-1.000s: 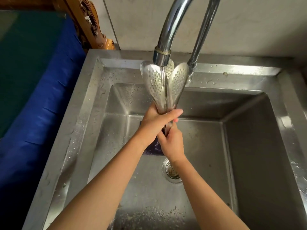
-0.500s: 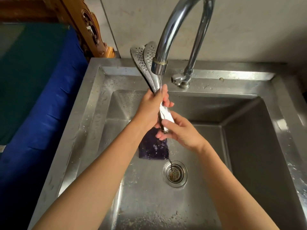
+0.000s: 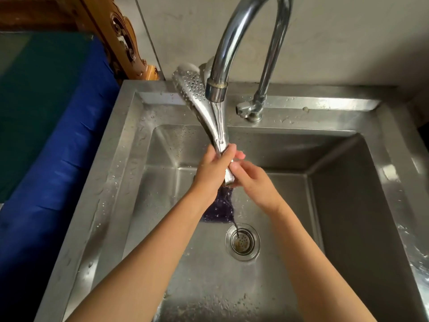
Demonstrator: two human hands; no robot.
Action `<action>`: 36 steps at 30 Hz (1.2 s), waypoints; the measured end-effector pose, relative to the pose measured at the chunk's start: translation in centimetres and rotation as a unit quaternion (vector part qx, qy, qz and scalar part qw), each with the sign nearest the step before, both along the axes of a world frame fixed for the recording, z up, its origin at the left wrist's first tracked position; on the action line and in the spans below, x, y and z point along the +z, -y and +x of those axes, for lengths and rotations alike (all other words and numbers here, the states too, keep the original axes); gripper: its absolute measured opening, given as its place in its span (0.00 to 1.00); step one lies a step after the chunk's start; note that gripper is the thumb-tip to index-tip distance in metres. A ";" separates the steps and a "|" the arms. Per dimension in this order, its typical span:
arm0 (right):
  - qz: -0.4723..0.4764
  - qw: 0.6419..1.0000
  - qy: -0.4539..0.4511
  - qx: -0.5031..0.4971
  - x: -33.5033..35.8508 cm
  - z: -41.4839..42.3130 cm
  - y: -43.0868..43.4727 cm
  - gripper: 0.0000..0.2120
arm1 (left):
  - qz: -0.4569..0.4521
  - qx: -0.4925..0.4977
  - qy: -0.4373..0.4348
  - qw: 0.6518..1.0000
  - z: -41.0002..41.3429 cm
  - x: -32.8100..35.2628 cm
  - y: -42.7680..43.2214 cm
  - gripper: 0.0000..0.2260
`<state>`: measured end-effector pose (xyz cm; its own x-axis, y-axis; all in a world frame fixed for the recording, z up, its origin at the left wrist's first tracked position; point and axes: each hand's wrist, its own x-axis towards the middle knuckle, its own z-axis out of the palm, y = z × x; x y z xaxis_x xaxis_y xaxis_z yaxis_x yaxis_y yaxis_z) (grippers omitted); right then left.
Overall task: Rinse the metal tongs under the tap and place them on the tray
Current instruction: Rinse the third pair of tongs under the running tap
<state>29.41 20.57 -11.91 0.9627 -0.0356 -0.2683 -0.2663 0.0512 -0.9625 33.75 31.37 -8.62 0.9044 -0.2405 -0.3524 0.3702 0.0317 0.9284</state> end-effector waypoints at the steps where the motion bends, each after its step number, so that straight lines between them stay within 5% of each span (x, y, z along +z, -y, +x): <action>1: -0.056 0.997 -0.001 -0.043 0.2 -0.1 0.5 0.16 | -0.003 0.005 0.000 1.000 0.2 0.0 0.1 0.03; 4: -0.205 0.966 0.063 -0.143 1.3 0.6 1.8 0.15 | 0.005 -0.014 0.011 1.000 0.9 0.4 0.3 0.05; 9: -0.390 0.898 0.156 -0.127 3.5 4.3 2.1 0.24 | -0.079 -0.031 -0.026 0.996 0.9 0.4 0.7 0.07; 15: -0.499 0.852 0.146 -0.068 3.4 5.9 2.2 0.32 | -0.115 -0.031 -0.073 0.990 0.5 0.1 0.5 0.11; 23: -0.593 0.794 0.134 0.001 1.5 4.3 2.9 0.36 | -0.082 -0.034 -0.034 0.995 0.4 -0.1 0.2 0.04; 32: -0.616 0.776 0.130 0.028 0.5 4.0 3.0 0.43 | -0.033 -0.051 -0.048 0.997 -0.6 -1.3 0.1 0.09; 36: -0.535 0.836 0.114 0.041 1.0 3.5 2.7 0.36 | -0.071 -0.034 -0.085 0.993 -0.6 -1.9 0.0 0.36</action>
